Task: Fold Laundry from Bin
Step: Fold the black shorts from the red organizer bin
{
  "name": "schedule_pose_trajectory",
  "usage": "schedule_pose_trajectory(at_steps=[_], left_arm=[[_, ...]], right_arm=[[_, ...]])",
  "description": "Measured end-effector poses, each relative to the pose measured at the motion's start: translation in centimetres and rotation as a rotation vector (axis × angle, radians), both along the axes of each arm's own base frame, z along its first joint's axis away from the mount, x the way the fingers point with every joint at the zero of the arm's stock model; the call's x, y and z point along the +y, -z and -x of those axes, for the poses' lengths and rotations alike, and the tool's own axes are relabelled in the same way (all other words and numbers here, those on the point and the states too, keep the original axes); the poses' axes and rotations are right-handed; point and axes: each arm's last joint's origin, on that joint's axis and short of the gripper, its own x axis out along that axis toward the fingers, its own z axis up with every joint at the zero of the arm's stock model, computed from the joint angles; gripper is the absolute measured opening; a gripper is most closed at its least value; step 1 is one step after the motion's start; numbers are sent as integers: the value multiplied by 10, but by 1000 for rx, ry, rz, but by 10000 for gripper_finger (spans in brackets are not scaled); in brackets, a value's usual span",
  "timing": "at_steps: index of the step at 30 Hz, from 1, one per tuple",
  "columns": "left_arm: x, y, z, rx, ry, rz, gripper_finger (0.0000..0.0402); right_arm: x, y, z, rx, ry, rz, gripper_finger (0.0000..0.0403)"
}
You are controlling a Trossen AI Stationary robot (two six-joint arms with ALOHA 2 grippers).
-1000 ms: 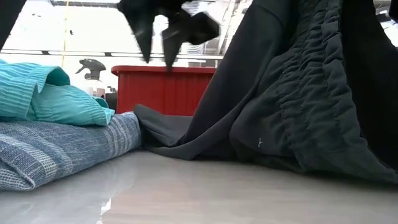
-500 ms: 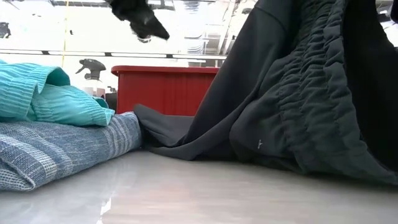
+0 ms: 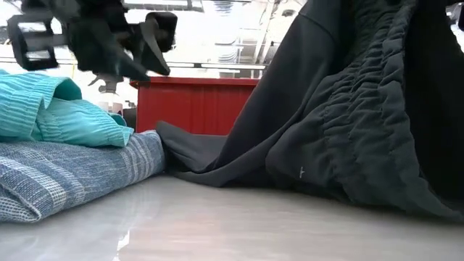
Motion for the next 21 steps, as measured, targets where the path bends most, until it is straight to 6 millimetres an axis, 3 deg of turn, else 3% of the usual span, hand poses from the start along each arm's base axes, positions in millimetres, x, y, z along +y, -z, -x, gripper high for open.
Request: schedule_pose_trajectory(at_steps=[5,9,15,21], left_arm=[[-11,19,-22,105,3,52,178],[-19,20,-49,95,-120,-108,212],[-18,40,-71,285,-188,-295,222],[-14,51,-71,373,-247,-334,220]], right_arm=[[0,0,0,10,-9,-7,31],[0,1,0,12,-8,-18,34],[0,1,1,16,-5,-18,34],[-1,2,1,23,-5,-11,34]])
